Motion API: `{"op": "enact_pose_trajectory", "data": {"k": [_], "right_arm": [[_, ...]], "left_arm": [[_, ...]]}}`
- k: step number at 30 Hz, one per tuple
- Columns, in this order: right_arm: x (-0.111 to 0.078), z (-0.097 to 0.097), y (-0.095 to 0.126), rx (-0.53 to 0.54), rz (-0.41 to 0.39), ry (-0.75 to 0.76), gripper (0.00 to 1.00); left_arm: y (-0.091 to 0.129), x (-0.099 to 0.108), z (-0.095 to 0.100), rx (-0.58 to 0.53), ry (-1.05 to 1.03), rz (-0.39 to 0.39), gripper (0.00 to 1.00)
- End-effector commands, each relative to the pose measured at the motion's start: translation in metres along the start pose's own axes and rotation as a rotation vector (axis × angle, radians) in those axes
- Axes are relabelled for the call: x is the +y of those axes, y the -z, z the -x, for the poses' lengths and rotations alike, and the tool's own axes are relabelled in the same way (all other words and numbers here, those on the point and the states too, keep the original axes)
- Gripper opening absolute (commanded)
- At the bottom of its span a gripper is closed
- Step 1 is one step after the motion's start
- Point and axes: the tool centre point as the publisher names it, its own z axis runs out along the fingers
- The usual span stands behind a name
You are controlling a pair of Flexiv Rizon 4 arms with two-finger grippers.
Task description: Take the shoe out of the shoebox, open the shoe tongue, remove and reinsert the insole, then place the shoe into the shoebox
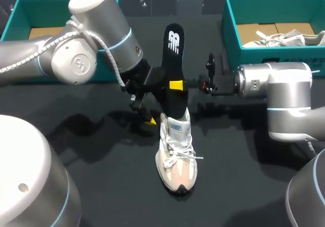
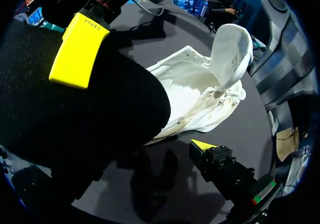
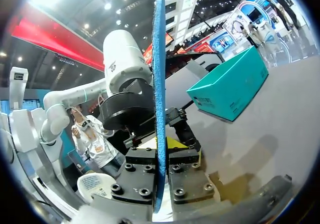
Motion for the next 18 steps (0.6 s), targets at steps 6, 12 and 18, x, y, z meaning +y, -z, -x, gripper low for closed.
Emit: {"op": "enact_pose_trajectory", "data": {"k": [6, 12, 18], "right_arm": [[-0.007, -0.001, 0.004, -0.010, -0.012, -0.034, 0.00], [-0.015, 0.001, 0.006, -0.009, -0.011, -0.051, 0.00], [-0.021, 0.000, 0.006, -0.001, -0.015, -0.066, 0.00]], "left_arm": [[0.001, 0.000, -0.001, -0.001, -0.001, 0.002, 1.00], [0.001, 0.000, -0.001, -0.001, -0.001, 0.002, 1.00], [0.001, 0.000, -0.001, -0.001, -0.001, 0.002, 1.00]]}}
